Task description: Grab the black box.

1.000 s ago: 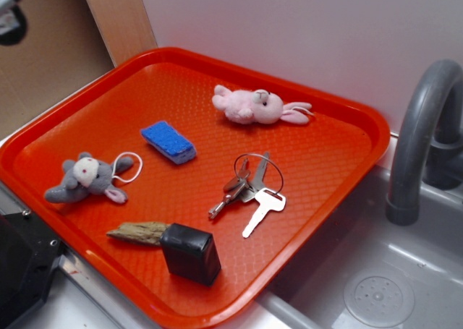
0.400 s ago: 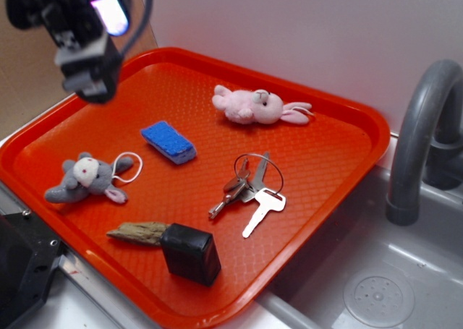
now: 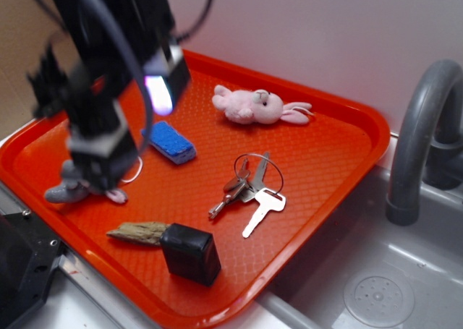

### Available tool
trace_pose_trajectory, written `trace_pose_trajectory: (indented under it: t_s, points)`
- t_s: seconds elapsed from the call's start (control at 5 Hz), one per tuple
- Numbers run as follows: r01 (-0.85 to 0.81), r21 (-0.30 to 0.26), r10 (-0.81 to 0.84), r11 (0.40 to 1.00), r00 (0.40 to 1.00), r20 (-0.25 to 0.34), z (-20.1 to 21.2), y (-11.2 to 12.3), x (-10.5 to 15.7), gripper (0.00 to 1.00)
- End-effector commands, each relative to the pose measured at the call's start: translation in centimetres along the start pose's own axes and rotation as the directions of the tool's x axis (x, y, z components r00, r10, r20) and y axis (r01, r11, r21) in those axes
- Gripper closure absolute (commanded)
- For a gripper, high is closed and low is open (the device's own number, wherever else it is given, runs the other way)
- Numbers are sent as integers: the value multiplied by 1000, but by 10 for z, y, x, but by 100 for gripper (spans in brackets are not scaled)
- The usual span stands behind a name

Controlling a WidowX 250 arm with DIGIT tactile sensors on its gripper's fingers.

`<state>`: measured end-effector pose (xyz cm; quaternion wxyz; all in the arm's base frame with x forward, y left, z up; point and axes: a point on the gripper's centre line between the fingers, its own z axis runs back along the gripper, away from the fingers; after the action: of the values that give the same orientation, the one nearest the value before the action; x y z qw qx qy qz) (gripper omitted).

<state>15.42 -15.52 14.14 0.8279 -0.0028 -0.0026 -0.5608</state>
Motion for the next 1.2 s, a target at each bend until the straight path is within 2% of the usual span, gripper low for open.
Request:
trace_pose_trajectory:
  t_s: [0.0,0.2,0.4,0.6,0.8,1.0]
  points:
    - [50,17,-49,999,998,-33,-46,-24,4,0]
    - [1,27,-1,1000,1000,23,-57,-25,11,0]
    - [-5,24,5,1000,1000,-2,-69,-29,14,0]
    - [-36,82,39,996,999,-32,-84,-23,9,0]
    - [-14,84,22,996,995,-98,-92,-18,0,37]
    - [-38,122,50,992,994,-97,-94,-15,-7,100]
